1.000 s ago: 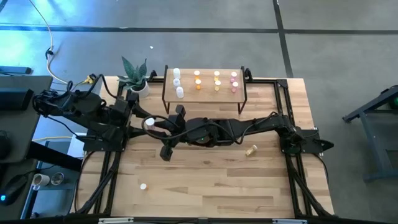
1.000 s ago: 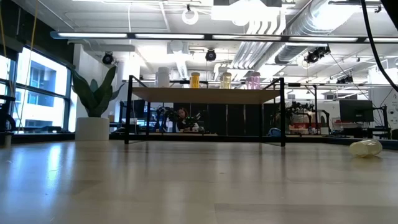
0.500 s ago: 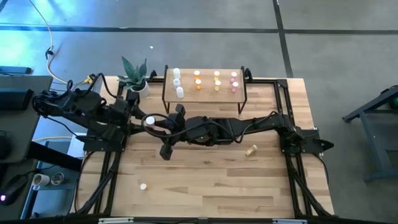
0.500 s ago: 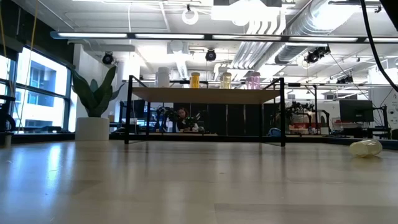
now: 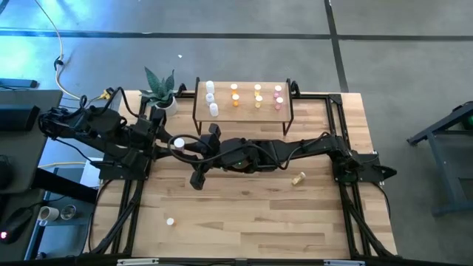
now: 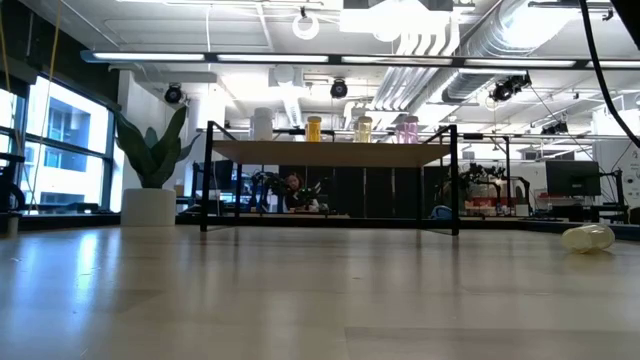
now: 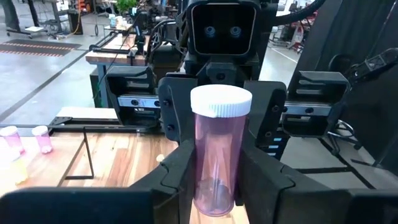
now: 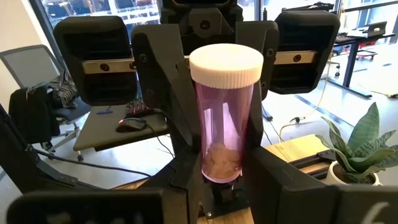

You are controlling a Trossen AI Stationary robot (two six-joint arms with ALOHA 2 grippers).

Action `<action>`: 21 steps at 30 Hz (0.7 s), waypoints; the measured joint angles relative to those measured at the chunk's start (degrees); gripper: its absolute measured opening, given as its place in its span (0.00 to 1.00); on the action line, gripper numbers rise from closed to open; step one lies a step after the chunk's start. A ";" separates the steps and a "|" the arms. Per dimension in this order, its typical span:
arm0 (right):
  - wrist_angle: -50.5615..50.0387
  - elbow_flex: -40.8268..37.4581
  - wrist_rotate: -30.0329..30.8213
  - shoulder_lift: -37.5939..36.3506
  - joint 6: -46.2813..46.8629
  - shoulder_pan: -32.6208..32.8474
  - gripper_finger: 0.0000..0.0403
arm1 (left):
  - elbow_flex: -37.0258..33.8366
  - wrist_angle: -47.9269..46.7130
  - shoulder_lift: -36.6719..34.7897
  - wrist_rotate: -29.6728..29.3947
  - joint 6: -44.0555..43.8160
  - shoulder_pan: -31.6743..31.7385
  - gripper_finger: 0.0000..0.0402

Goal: Pick and place medicine bottles onto shelf by color
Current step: Put the pink pill bottle on the shelf aligned with the other pink pill bottle

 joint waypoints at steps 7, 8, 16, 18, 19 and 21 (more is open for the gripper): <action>-4.30 0.04 -0.26 -0.44 -0.16 -0.31 0.29 | -0.07 0.19 0.12 -1.07 0.10 0.01 0.24; -5.24 0.03 -0.21 -0.45 -0.20 -0.38 0.31 | 0.00 0.61 -0.03 -1.66 0.10 0.02 0.24; -19.24 -0.02 0.56 -4.26 -0.37 -1.58 0.44 | 0.04 0.14 0.38 -7.73 1.97 0.25 0.24; -23.77 -0.04 1.07 -5.39 -0.76 -2.40 0.45 | 0.06 0.34 0.73 -8.20 2.34 0.82 0.24; -25.19 -0.06 1.29 -6.10 -0.91 -2.82 0.45 | 0.06 0.24 0.77 -8.20 2.34 1.23 0.24; -27.77 -0.07 1.79 -7.76 -1.83 -3.82 0.45 | 0.04 0.11 1.30 -8.17 2.36 2.00 0.24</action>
